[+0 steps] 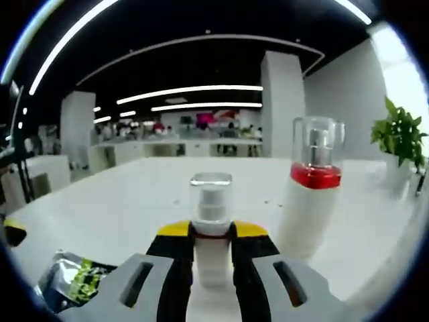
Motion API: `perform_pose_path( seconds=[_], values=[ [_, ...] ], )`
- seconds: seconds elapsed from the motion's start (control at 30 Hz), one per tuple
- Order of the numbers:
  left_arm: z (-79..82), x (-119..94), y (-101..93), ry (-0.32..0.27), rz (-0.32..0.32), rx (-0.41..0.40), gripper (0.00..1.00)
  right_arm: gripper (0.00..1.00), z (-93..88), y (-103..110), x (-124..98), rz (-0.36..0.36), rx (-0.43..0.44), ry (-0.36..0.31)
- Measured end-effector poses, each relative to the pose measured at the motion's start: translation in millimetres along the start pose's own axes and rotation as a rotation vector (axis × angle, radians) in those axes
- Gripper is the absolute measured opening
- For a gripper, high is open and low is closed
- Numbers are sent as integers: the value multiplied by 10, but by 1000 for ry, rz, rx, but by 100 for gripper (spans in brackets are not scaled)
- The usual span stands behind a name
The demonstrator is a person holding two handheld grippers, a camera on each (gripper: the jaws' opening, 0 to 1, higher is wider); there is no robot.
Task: Arrange the skincare products in the storage area until every visible bottle or jar stands upright without overlapping.
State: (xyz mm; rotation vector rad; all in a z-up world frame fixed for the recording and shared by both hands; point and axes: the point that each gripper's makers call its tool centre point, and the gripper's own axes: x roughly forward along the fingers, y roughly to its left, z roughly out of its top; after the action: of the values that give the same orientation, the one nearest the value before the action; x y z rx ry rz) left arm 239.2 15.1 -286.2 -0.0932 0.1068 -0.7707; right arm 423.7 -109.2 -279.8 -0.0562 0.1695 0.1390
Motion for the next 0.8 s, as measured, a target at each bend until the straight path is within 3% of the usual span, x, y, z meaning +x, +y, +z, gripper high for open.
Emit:
perform_pose_path(
  seconds=[0.37, 0.7, 0.8],
  values=[
    [-16, 8, 10, 8, 3, 6, 96, 20, -74, 36, -130, -18, 12, 10],
    [-10, 4, 12, 6, 3, 6, 96, 20, -58, 10, -71, -24, -9, -3],
    [-8, 2, 18, 6, 5, 8, 96, 27, -123, 0, -98, -38, 14, 22]
  ],
)
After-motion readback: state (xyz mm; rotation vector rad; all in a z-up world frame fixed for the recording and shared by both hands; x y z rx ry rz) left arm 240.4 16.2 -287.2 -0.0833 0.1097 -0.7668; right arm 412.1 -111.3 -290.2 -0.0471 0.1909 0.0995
